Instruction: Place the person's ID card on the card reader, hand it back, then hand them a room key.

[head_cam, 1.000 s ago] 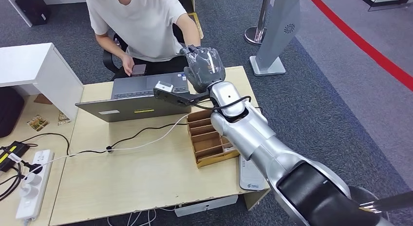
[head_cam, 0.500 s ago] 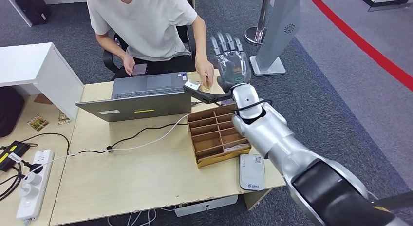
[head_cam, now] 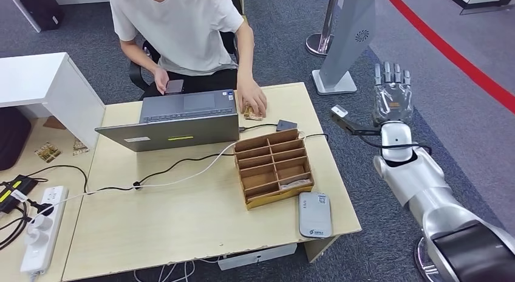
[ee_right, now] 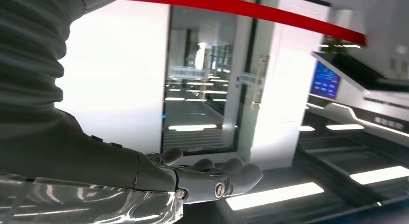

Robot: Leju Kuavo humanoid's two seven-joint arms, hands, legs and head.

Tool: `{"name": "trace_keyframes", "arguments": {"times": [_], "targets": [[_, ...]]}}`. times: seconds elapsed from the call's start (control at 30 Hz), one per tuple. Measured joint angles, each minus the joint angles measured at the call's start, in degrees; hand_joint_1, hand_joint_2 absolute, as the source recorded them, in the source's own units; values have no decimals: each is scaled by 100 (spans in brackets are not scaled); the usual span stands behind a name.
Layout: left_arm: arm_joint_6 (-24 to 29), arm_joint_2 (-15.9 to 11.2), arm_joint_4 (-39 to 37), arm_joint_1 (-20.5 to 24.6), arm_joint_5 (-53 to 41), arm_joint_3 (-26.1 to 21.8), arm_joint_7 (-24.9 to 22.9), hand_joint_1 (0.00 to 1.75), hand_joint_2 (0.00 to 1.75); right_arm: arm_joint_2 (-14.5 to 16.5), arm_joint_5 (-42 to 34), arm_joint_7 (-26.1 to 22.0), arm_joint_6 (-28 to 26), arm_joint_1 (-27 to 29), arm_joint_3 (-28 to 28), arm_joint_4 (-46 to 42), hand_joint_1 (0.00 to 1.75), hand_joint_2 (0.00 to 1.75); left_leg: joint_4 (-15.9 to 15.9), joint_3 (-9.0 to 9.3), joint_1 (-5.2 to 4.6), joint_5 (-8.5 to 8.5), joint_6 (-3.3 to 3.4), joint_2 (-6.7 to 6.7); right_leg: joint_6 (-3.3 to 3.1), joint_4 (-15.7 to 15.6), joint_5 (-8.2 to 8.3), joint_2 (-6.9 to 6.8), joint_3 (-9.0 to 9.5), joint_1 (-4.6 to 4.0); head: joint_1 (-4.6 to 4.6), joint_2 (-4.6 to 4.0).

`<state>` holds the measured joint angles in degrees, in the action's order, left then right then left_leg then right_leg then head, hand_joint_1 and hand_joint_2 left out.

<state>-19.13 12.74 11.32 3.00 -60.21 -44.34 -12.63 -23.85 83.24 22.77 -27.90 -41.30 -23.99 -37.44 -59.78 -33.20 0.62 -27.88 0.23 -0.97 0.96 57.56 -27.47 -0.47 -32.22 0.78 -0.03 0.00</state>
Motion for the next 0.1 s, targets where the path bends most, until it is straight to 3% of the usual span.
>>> {"name": "trace_keyframes", "arguments": {"times": [0.1], "targets": [[11, -7, 0, -18, 2, -41, 73, 0, 175, -308, -113, 31, 44, 519, 481, -6, 0, 175, 1, -10, 2, 2, 4, -48, 11, -2, -11, -48, 12, -1, 3, 0]]}}
